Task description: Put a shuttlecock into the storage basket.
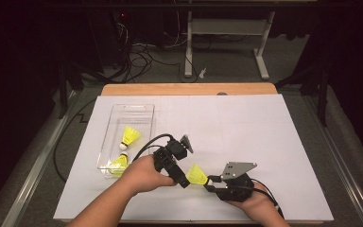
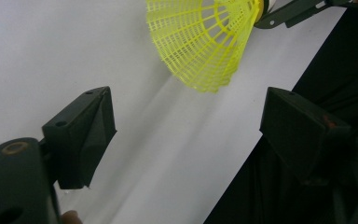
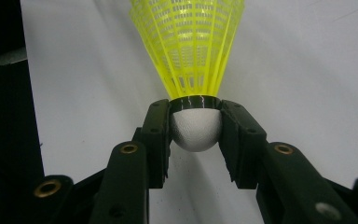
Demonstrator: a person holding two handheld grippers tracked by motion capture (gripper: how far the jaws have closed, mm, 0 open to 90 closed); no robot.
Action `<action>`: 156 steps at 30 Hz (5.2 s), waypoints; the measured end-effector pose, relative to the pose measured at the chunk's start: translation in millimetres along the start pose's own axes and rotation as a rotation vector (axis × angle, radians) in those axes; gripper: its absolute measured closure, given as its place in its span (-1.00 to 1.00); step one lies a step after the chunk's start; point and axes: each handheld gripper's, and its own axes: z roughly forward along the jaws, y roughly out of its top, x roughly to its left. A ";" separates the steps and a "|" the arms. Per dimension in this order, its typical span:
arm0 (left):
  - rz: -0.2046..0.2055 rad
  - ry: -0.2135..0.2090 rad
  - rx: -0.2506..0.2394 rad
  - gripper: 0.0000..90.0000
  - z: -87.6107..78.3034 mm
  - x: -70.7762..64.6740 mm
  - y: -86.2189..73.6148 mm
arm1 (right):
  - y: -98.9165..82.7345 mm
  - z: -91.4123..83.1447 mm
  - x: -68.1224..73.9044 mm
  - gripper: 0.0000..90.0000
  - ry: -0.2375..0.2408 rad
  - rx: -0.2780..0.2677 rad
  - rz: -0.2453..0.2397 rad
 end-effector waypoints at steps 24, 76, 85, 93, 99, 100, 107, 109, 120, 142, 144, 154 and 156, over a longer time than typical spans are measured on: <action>0.086 -0.040 0.003 0.48 8.4 -5.0 3.5 | 7.8 11.0 3.5 0.47 0.033 0.005 0.001; 0.118 -0.064 -0.028 1.00 5.9 -5.6 0.3 | 6.7 13.9 1.3 -0.38 0.001 -0.008 0.029; 0.108 -0.056 -0.030 1.00 3.5 -3.0 -1.9 | 2.7 8.2 -2.9 -0.81 -0.027 -0.048 0.077; 0.080 -0.041 -0.032 1.00 1.9 1.0 -6.0 | -1.2 -3.7 -10.2 -0.99 -0.111 -0.079 0.119; 0.051 -0.021 -0.050 1.00 -1.7 5.7 -8.8 | -16.4 -23.1 -20.3 -0.99 -0.205 -0.110 0.146; 0.050 -0.026 -0.052 1.00 -1.4 6.2 -9.1 | -20.7 -26.3 -22.3 -0.99 -0.215 -0.111 0.152; 0.043 -0.021 -0.047 1.00 1.5 8.7 -8.9 | -48.5 -50.4 -34.6 -0.99 -0.304 -0.155 0.196; 0.037 -0.026 -0.052 1.00 1.9 10.4 -9.2 | -55.7 -54.0 -37.0 -0.99 -0.323 -0.168 0.220; 0.026 -0.022 -0.055 1.00 1.7 13.0 -13.7 | -73.7 -73.7 -41.5 -0.99 -0.415 -0.275 0.279; -0.004 -0.026 -0.077 1.00 -23.9 13.9 -15.2 | -74.1 -70.4 -41.0 -0.99 -0.400 -0.290 0.278; -0.011 -0.017 -0.079 1.00 -29.8 15.3 -16.2 | -73.8 -70.1 -40.7 -0.99 -0.398 -0.288 0.275; -0.054 0.003 -0.098 1.00 -54.1 24.3 -27.0 | -73.1 -71.0 -40.1 -0.99 -0.395 -0.295 0.270; -0.065 0.010 -0.099 1.00 -58.8 27.2 -30.2 | -73.2 -71.1 -40.2 -0.99 -0.395 -0.295 0.272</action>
